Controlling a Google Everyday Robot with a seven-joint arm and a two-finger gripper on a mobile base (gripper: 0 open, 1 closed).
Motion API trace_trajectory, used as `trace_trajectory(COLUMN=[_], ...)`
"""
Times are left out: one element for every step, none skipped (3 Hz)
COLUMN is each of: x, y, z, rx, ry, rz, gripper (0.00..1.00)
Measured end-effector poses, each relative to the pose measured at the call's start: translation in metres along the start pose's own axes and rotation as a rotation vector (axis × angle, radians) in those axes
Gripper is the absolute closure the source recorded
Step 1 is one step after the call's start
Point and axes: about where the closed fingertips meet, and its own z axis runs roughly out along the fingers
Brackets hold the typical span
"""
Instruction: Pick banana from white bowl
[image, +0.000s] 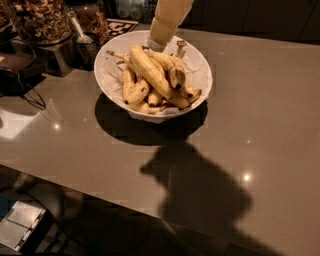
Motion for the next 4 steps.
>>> trace_trajectory(x=[-0.006, -0.007, 0.000, 0.005], y=[-0.005, -0.016, -0.034, -0.046], z=[0.000, 0.016, 0.035, 0.042], rx=[0.026, 0.019, 0.010, 0.018], ry=[-0.025, -0.012, 0.023, 0.042], rz=[0.002, 0.051, 0.154, 0.223], gripper=[0.00, 0.00, 0.03, 0.25])
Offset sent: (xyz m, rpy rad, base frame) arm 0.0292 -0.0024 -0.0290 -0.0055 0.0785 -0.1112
